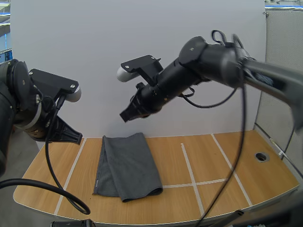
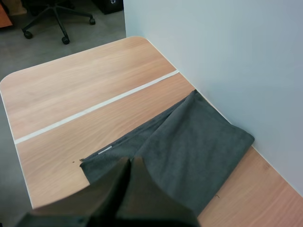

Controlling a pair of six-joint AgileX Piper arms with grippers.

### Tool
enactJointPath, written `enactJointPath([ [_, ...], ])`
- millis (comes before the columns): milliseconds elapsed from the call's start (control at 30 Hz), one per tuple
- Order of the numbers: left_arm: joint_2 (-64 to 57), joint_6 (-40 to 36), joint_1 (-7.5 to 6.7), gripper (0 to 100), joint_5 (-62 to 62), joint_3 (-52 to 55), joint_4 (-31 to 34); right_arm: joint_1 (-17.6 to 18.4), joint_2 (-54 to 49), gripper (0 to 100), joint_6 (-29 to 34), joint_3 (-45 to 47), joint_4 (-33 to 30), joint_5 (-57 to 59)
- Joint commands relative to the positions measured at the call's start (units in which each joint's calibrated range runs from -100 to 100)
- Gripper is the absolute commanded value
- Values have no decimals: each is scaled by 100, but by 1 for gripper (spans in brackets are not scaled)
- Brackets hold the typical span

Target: Fold the towel

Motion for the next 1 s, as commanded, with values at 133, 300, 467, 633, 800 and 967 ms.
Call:
enactJointPath([
  [133, 16, 49, 7, 0, 0, 17, 61, -22, -2374, 0, 552, 1011, -692, 978],
  [300, 16, 685, 7, 0, 0, 17, -532, -22, -3103, 0, 802, 1092, -900, 1807],
  [467, 35, 1441, 7, 0, 0, 397, -1800, -22, -3794, 0, 1008, 1092, -1036, 1807],
  [633, 33, 1796, 7, 0, 0, 1230, -2055, -22, -4555, 0, 1113, 1092, -1139, 1807],
  [800, 33, 2033, 7, 0, 0, 2012, -2335, -14, -5211, 0, 1383, 1092, -1333, 1807],
  [967, 373, 2158, 7, 0, 0, 2416, -2585, 171, -5578, 0, 1728, 1092, -1358, 1807],
])
